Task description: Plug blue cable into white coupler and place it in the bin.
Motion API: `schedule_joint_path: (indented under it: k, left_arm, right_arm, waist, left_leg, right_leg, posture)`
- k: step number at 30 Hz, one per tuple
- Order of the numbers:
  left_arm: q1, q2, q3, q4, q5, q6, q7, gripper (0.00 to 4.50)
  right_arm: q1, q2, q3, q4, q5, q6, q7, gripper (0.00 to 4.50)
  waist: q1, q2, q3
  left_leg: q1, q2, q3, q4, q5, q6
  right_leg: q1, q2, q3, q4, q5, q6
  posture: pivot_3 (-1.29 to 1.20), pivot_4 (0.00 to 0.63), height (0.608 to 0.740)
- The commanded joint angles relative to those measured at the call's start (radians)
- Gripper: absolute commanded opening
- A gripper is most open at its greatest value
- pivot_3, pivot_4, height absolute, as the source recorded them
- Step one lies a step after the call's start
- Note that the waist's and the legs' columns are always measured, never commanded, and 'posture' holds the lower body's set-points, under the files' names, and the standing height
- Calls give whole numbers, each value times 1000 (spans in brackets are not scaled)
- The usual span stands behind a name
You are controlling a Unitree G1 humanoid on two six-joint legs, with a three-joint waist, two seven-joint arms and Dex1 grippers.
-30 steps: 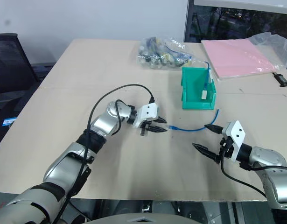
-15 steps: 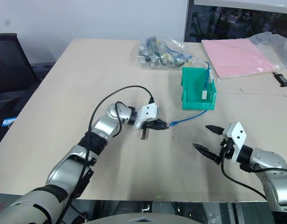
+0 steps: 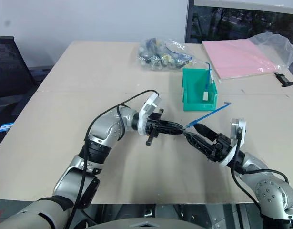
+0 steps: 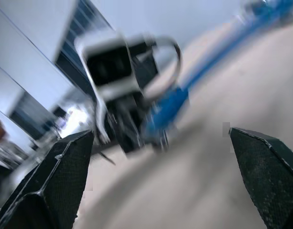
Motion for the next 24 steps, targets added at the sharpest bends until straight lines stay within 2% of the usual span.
schedule_joint_path:
  k: [1, 2, 5, 13, 19, 22, 23, 24]
  left_arm:
    - [-2, -1, 9, -49, -50, 35, -13, 32]
    - [-3, -3, 11, -49, -54, 38, -11, 32]
    - [-8, -9, 13, -35, -56, 29, -6, 12]
    - [6, -10, -2, -45, -56, 27, -7, 12]
    - [17, -9, 9, -52, -80, 90, 33, 12]
    - [29, 1, 2, -92, -78, 92, 49, 878]
    - [38, 3, 2, -114, -73, 81, 61, 1475]
    - [56, 8, 13, -164, -87, 91, 81, 1882]
  right_arm:
    - [-18, -9, -24, -42, 84, 14, -9, 4500]
    - [-20, -11, -25, -41, 94, 15, -11, 4500]
    - [-17, -37, -16, -45, 95, 26, 6, 3707]
    - [-13, -59, -8, -42, 104, 33, 10, 12]
    - [-25, -64, -4, -36, 125, 46, 9, 12]
    - [-42, -56, -4, -16, 130, 48, 0, 0]
    - [-48, -56, -6, -7, 129, 48, 0, 0]
    - [-57, -58, -10, 8, 126, 48, 0, 0]
  waist:
    - [5, 0, 0]
    - [7, 0, 0]
    - [8, 0, 0]
    - [7, 0, 0]
    - [7, 0, 0]
    - [6, 0, 0]
    - [5, 0, 0]
    - [5, 0, 0]
  left_leg:
    - [0, 0, 0, 0, 0, 0]
    - [0, 0, 0, 0, 0, 0]
    - [-1, 0, 0, 0, 0, 0]
    - [-1, 0, 0, 0, 0, 0]
    - [-1, 0, 0, 0, 0, 0]
    - [-1, 0, 0, 0, 0, 0]
    - [-1, 0, 0, 0, 0, 0]
    - [-1, 0, 0, 0, 0, 0]
  right_leg:
    - [0, 0, 0, 0, 0, 0]
    - [0, 0, 0, 0, 0, 0]
    - [0, 0, 0, -1, 0, 0]
    - [0, 1, 0, -2, 0, 0]
    - [0, 1, 0, -2, 0, 0]
    - [0, 1, 0, -2, 0, 0]
    - [0, 1, 0, -2, 0, 0]
    - [0, 0, 1, -2, 0, 0]
  posture:
    - [0, 150, 740]
    - [0, 150, 740]
    - [0, 150, 740]
    - [0, 150, 740]
    - [0, 150, 740]
    - [0, 150, 740]
    - [0, 150, 740]
    - [0, 150, 740]
